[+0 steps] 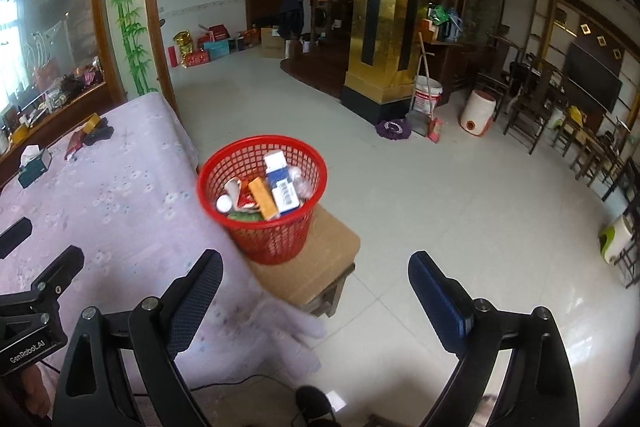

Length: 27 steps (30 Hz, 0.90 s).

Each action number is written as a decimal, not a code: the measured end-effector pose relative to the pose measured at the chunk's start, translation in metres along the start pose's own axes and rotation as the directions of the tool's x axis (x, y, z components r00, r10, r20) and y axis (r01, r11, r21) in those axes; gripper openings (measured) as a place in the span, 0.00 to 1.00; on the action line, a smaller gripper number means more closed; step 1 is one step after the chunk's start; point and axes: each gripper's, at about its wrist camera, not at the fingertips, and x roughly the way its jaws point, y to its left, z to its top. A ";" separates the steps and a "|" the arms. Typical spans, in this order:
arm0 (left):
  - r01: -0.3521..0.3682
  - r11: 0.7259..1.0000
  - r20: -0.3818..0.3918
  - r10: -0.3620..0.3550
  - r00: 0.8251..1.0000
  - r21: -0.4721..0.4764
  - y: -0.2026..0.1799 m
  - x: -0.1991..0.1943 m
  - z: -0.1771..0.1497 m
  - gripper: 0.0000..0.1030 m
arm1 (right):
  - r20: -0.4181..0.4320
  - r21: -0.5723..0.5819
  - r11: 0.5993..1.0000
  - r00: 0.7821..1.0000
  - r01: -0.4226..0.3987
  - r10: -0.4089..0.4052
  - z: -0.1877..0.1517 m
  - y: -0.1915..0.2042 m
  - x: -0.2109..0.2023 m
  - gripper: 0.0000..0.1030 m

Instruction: Collect trash

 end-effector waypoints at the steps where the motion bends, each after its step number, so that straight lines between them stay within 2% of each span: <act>1: 0.014 1.000 0.002 -0.014 1.000 0.000 0.001 -0.003 0.000 0.96 | 0.002 0.003 1.000 1.000 0.004 -0.004 -0.004 0.002 -0.007 0.93; 6: 0.089 0.996 0.024 -0.088 0.996 -0.026 0.012 -0.020 -0.001 0.96 | 0.020 0.010 1.000 1.000 0.014 -0.014 -0.016 0.010 -0.029 0.93; 9: 0.106 0.994 0.051 -0.105 0.993 -0.029 0.015 -0.028 0.000 0.96 | 0.033 0.022 0.999 0.999 0.023 -0.024 -0.018 0.011 -0.039 0.94; 15: 0.073 0.997 0.032 -0.073 0.997 -0.021 0.017 -0.026 -0.001 0.96 | 0.025 0.021 0.999 0.999 0.028 -0.029 -0.021 0.020 -0.044 0.95; 21: -0.019 1.000 0.029 0.020 0.999 -0.021 0.020 -0.026 0.000 0.96 | 0.015 0.005 1.000 1.000 0.016 -0.016 -0.015 0.029 -0.038 0.95; 27: -0.034 0.999 0.011 0.034 0.999 -0.023 0.018 -0.021 0.006 0.96 | 0.012 -0.002 1.000 1.000 0.016 -0.016 -0.008 0.032 -0.031 0.95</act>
